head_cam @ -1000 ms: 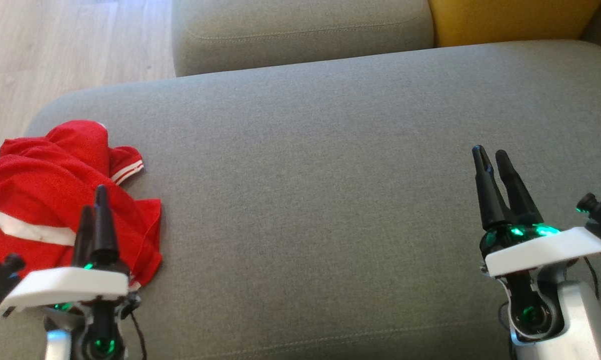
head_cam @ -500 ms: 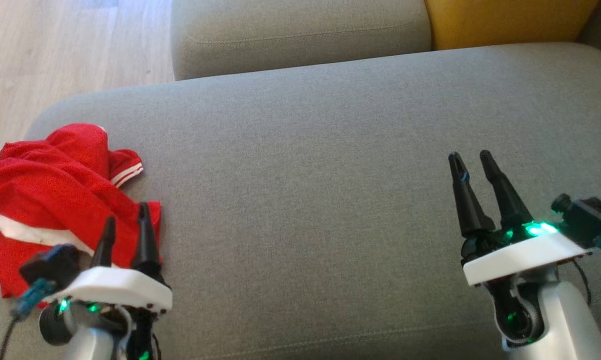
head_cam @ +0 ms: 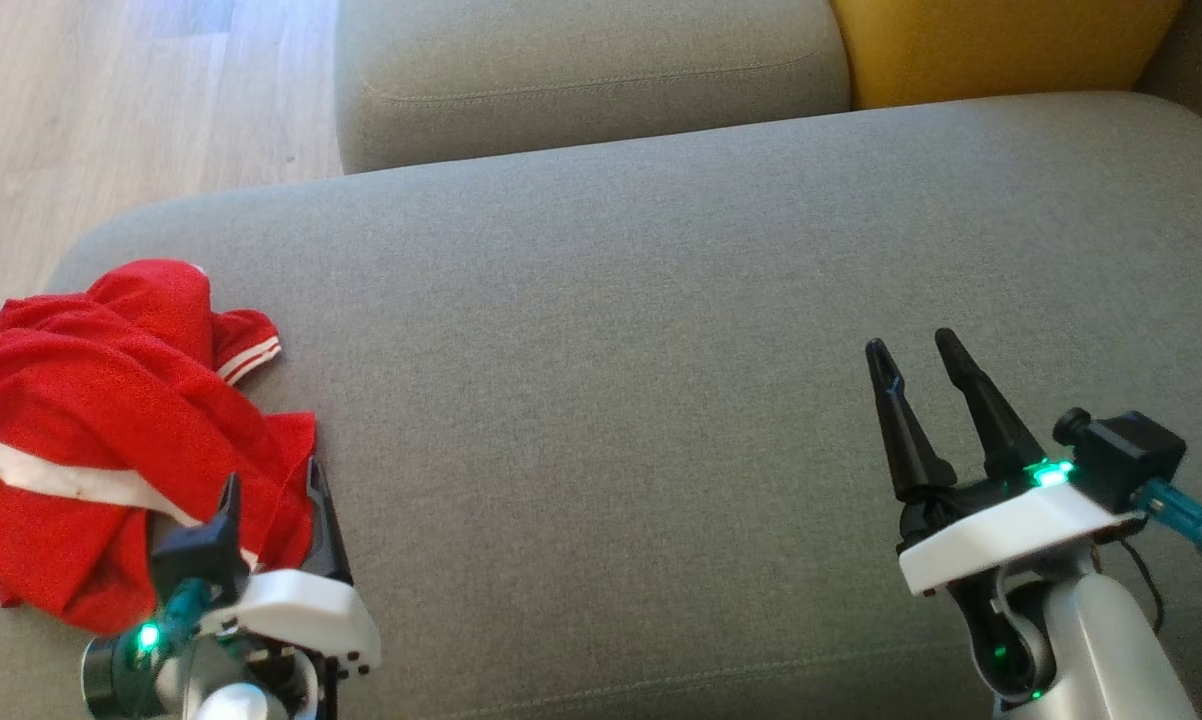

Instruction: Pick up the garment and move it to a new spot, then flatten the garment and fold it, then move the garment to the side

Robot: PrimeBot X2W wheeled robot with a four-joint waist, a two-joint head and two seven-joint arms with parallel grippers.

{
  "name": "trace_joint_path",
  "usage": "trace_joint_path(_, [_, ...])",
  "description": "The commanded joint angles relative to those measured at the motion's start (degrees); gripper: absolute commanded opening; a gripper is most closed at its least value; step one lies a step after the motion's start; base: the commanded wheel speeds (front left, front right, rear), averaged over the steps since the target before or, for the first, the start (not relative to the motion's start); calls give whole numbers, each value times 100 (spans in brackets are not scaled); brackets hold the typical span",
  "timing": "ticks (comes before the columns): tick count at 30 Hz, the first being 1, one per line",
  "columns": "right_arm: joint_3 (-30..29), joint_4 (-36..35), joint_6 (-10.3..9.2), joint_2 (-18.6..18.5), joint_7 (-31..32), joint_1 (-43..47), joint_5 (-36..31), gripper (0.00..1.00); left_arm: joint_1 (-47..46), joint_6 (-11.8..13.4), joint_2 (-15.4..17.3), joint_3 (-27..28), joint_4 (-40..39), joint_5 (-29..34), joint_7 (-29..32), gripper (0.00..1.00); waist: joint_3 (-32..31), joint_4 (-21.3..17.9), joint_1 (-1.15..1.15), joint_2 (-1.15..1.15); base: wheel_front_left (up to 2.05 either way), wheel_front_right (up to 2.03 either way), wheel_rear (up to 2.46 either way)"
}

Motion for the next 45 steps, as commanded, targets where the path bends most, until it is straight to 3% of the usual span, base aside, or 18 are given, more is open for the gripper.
trace_joint_path(1, [135,-177,-1,-51,-89,-174,-205,100,-379,139,206,38,-162,190,-111,100,-4,-2,0,0,0,0,0])
trace_joint_path(13, [277,-86,-1,-55,-292,-209,-1185,100,-512,837,474,-570,-63,737,-312,100,-48,-35,0,0,0,0,0])
trace_joint_path(19, [153,-25,-1,-57,-392,-188,-959,100,-426,1017,415,-568,-455,569,-412,100,-69,-52,0,0,0,0,0])
trace_joint_path(25, [20,254,-1,-60,-494,-248,-860,100,-253,842,333,-429,-656,603,-513,100,-78,-70,0,0,0,0,0])
trace_joint_path(35, [93,301,-1,-63,-663,-315,-1617,100,-40,541,146,-273,-610,1295,-680,100,-99,-39,0,0,0,0,0])
trace_joint_path(45, [130,236,-1,-65,-754,-165,-1837,100,96,327,53,-47,-598,1836,-771,100,-186,681,0,0,0,0,0])
